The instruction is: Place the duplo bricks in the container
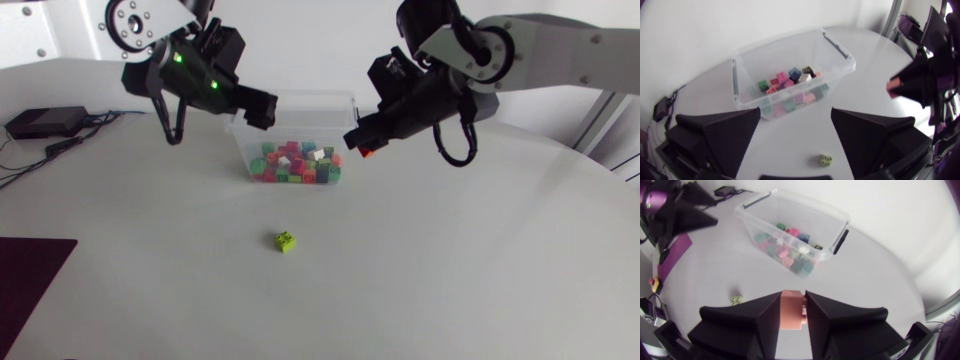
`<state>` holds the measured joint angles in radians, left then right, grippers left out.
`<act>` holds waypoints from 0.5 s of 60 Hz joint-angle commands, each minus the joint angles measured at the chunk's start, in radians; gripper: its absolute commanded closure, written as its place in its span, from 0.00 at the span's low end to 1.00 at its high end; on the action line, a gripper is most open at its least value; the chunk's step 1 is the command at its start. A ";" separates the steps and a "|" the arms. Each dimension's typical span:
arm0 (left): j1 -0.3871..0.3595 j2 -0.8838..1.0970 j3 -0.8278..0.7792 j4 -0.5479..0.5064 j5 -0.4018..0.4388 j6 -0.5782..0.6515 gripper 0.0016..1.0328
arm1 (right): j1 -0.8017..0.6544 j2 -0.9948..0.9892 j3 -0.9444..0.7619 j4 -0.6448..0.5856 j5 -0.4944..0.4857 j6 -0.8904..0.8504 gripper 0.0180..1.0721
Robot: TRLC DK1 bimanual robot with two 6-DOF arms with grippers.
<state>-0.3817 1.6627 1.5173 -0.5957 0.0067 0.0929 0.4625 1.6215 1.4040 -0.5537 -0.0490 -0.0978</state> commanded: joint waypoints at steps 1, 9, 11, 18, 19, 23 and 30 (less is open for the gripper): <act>-0.011 -0.043 -0.137 0.004 -0.002 0.059 0.05 | -0.007 0.012 0.049 0.014 -0.003 0.012 0.81; -0.052 -0.086 -0.279 0.023 -0.001 0.113 0.05 | -0.013 0.021 0.085 0.034 -0.005 0.024 0.81; -0.069 -0.089 -0.313 0.033 -0.001 0.128 0.05 | -0.015 0.021 0.090 0.044 -0.005 0.027 0.81; -0.131 -0.080 -0.401 0.116 -0.001 0.174 0.05 | -0.019 0.021 0.108 0.054 -0.018 0.033 0.81; -0.131 -0.077 -0.402 0.117 -0.001 0.174 0.05 | -0.021 0.018 0.108 0.060 -0.023 0.035 0.81; -0.152 -0.029 -0.402 0.128 -0.001 0.194 0.06 | -0.024 0.012 0.113 0.072 -0.029 0.046 0.81; -0.166 0.078 -0.376 0.137 0.001 0.215 0.07 | -0.025 0.009 0.118 0.095 -0.040 0.055 0.81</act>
<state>-0.5400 1.6547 1.1313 -0.4614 0.0071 0.2718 0.4427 1.6234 1.4990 -0.4809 -0.0826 -0.0711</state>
